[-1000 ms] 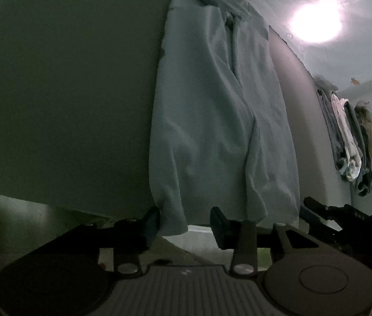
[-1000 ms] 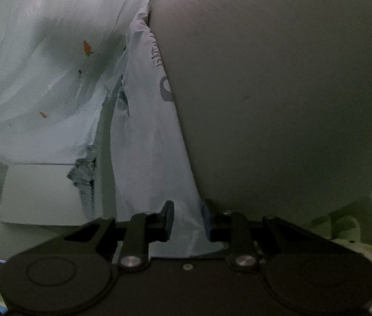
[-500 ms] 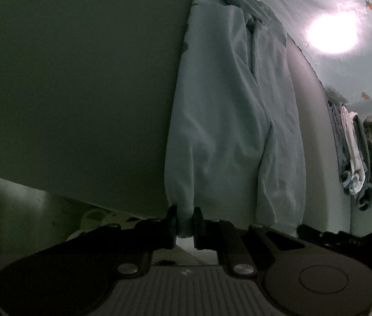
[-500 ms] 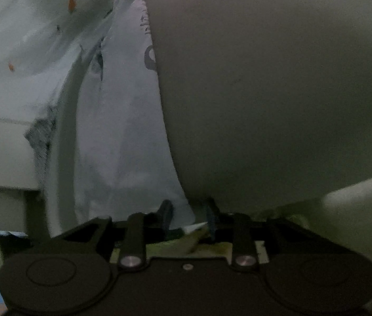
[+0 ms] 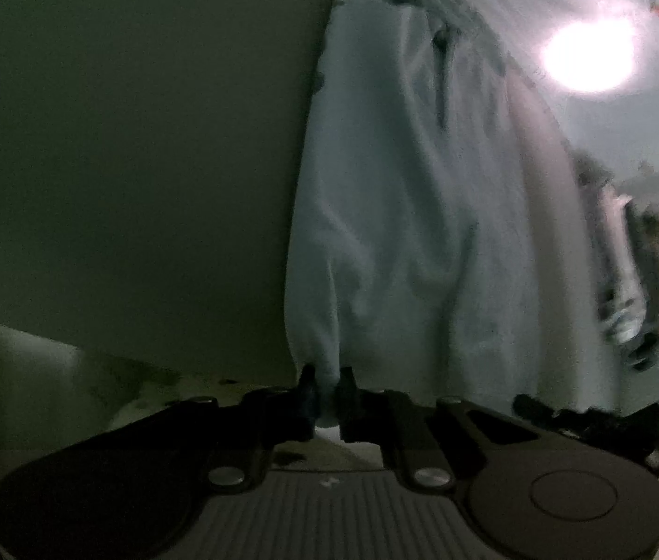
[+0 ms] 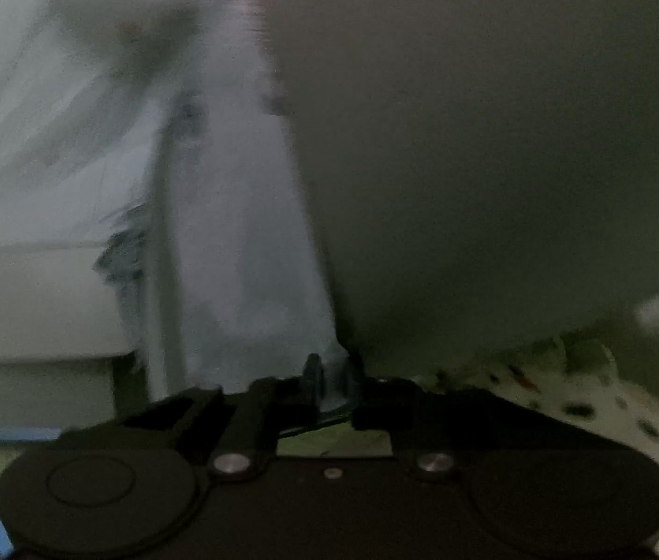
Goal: Fold clothes
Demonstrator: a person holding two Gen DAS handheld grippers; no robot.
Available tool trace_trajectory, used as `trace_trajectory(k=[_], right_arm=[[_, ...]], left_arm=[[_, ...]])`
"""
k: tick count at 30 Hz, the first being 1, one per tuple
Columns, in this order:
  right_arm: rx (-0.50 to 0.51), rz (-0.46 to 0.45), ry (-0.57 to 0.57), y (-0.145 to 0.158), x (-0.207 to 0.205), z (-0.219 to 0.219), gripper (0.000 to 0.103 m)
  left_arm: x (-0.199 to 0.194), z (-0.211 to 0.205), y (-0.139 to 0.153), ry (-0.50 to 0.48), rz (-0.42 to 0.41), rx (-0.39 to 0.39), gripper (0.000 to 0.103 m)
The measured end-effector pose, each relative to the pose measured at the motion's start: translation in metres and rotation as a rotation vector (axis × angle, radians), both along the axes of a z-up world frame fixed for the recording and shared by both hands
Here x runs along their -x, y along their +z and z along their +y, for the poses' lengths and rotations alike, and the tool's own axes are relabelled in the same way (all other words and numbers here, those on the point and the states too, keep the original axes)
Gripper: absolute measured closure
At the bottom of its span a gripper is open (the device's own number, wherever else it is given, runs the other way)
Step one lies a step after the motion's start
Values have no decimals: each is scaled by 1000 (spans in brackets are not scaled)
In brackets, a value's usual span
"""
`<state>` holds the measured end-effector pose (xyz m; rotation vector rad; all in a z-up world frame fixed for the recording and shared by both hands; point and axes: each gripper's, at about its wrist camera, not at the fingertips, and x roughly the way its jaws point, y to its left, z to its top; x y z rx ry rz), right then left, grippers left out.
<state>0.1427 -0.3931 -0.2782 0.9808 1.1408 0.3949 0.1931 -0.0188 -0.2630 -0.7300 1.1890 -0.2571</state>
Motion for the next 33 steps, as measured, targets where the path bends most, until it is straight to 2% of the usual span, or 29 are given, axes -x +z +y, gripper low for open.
trace_trajectory(k=[3, 6, 9, 10, 13, 16, 18, 21, 27, 33], right_arm=[[-62, -196, 29, 40, 6, -4, 94], [-174, -299, -12, 72, 6, -14, 94], [-288, -365, -64, 82, 10, -23, 96], [-284, -363, -62, 79, 11, -24, 96], [-254, -237, -94, 56, 19, -29, 97], [-308, -165, -161, 40, 22, -35, 98], [-343, -174, -187, 39, 18, -38, 98], [-341, -185, -177, 46, 0, -35, 98], [-387, -211, -218, 49, -57, -27, 98], [-368, -211, -284, 49, -156, -32, 98]], left_arm=[[6, 12, 26, 34, -75, 96, 96], [12, 25, 62, 86, -175, 170, 96], [18, 32, 85, 141, -258, 208, 96], [20, 32, 83, 153, -249, 205, 96], [28, 34, 59, 184, -181, 234, 97], [31, 32, 51, 206, -188, 266, 97], [23, 30, 53, 208, -206, 270, 97], [9, 34, 56, 209, -221, 269, 97], [-34, 40, 64, 236, -259, 328, 97], [-128, 51, 70, 269, -306, 352, 97]])
